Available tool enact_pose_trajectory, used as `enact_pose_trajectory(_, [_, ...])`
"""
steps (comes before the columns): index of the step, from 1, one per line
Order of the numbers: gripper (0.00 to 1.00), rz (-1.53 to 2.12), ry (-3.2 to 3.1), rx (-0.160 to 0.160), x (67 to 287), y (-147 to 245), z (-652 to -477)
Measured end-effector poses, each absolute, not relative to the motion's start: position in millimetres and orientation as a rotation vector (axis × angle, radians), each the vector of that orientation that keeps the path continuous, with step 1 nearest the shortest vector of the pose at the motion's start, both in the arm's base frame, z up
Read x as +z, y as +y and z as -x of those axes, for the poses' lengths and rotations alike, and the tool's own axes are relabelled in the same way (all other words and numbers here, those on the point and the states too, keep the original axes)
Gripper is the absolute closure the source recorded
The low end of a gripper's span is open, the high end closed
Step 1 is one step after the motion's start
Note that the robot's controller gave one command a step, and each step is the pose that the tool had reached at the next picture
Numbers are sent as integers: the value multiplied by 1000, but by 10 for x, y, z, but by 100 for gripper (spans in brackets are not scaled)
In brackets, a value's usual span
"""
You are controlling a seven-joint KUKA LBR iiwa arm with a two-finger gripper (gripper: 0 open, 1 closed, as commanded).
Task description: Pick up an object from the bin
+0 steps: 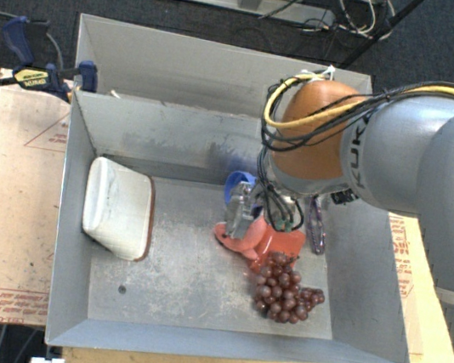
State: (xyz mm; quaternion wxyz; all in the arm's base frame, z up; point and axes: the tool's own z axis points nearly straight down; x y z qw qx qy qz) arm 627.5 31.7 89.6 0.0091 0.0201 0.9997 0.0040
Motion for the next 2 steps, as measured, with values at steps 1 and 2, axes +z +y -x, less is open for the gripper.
enact_pose_trajectory(1, [0,-63,3123,12,889,315,-6271])
enact_pose_trajectory(2, [0,-63,3123,12,888,315,-6271])
